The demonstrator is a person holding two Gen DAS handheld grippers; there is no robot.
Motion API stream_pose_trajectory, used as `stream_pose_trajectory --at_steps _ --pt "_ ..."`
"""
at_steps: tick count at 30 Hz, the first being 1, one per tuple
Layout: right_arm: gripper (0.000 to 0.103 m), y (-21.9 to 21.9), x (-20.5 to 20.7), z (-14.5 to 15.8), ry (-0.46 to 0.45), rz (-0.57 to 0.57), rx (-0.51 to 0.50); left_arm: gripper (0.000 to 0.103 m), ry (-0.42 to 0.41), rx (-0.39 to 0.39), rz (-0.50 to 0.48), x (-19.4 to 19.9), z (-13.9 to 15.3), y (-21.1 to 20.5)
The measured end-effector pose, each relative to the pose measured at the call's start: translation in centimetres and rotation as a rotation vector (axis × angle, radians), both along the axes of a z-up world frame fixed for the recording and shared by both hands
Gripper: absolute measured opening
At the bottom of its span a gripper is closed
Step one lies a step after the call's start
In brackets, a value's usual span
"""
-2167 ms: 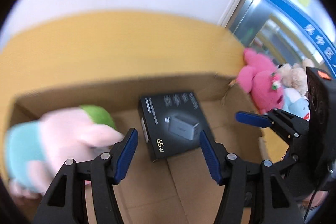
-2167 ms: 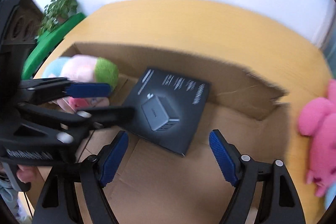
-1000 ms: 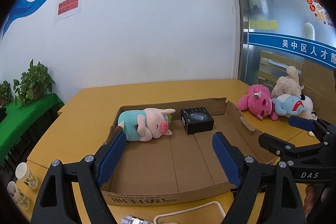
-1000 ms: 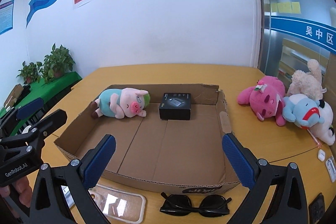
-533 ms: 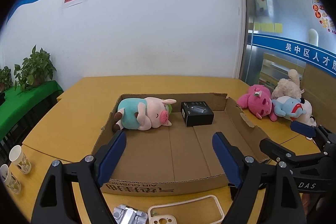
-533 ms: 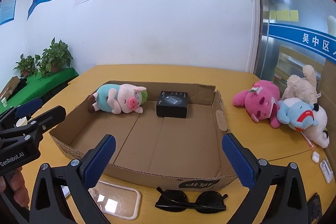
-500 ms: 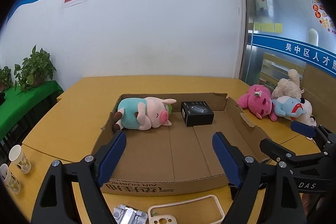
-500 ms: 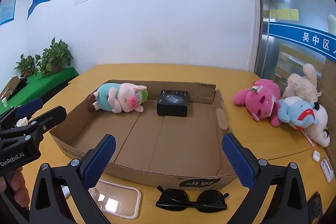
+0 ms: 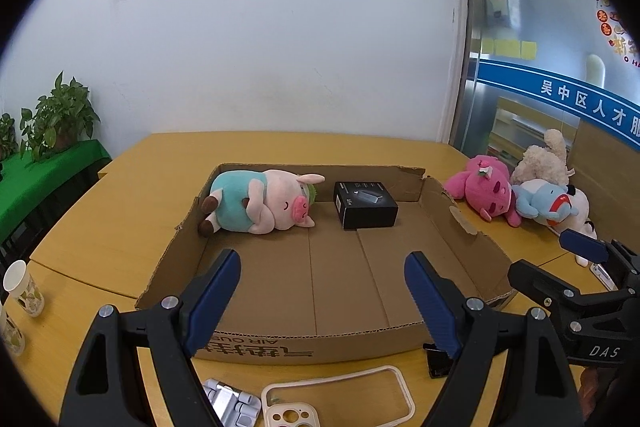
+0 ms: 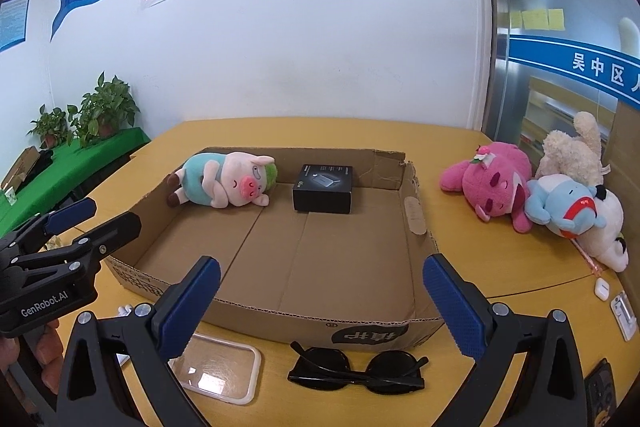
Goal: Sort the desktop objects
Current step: 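Withdraw the left tool up and away from the cardboard box, then move the right tool to the black sunglasses and grasp them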
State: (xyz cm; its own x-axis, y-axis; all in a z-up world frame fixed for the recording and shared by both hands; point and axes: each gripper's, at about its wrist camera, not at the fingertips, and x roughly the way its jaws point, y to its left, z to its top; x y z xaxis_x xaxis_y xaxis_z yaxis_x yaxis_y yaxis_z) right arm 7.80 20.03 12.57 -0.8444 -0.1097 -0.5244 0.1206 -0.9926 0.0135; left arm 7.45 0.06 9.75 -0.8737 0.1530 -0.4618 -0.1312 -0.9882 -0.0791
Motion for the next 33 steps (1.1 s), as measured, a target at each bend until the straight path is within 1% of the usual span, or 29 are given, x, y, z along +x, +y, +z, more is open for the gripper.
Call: stream_pose_trajectory --at_steps 5,9,11,14,15,19,20,23,25,27,28,30,32,33 --pt "0.103 0.1 0.1 -0.2 -0.005 0.017 0.001 0.084 0.002 -0.016 -0.003 0.2 0.0 -0.5" --pt "0.103 0.6 0.0 -1.3 -0.035 0.082 -0.02 0.084 -0.022 -0.027 -0.012 0.7 -1.0 -1.4" --pt "0.103 1.6 -0.2 -2.4 -0.072 0.1 -0.041 0.084 -0.046 -0.042 -0.018 0.9 -2.1 -1.7" --pt "0.103 3.8 -1.0 -4.6 -0.143 0.142 -0.102 0.084 -0.107 -0.056 -0.038 1.3 -4.1 -2.0" --pt "0.103 4.4 -1.3 -5.4 -0.168 0.149 -0.103 0.084 -0.12 -0.053 -0.043 1.6 -4.6 -2.1" --pt "0.103 6.8 -2.5 -9.4 -0.311 0.178 -0.029 0.084 -0.158 -0.046 -0.035 2.4 -6.3 -3.1" --pt "0.103 7.3 -2.7 -10.0 -0.339 0.19 -0.033 0.084 -0.168 -0.044 -0.035 2.5 -6.6 -3.2" --pt "0.103 8.8 -3.7 -11.6 -0.391 0.234 -0.091 0.084 -0.2 -0.023 -0.039 2.6 -7.3 -3.4" --pt "0.103 9.4 -4.5 -12.7 -0.422 0.258 -0.135 0.084 -0.205 -0.021 -0.046 2.8 -7.5 -3.2" --pt "0.103 9.7 -5.1 -13.8 -0.46 0.284 -0.187 0.084 -0.202 -0.032 -0.054 3.0 -7.6 -2.9" --pt "0.103 9.5 -5.3 -14.2 -0.479 0.288 -0.195 0.084 -0.2 -0.036 -0.059 3.0 -7.6 -2.8" --pt "0.103 8.9 -5.1 -15.0 -0.51 0.301 -0.181 0.084 -0.198 -0.038 -0.068 3.0 -7.6 -2.6" --pt "0.103 7.5 -4.1 -15.3 -0.511 0.321 -0.13 0.084 -0.201 -0.035 -0.072 3.0 -7.8 -2.5" --pt "0.103 6.8 -3.4 -15.4 -0.521 0.346 -0.124 0.084 -0.204 -0.031 -0.074 2.9 -7.9 -2.5"
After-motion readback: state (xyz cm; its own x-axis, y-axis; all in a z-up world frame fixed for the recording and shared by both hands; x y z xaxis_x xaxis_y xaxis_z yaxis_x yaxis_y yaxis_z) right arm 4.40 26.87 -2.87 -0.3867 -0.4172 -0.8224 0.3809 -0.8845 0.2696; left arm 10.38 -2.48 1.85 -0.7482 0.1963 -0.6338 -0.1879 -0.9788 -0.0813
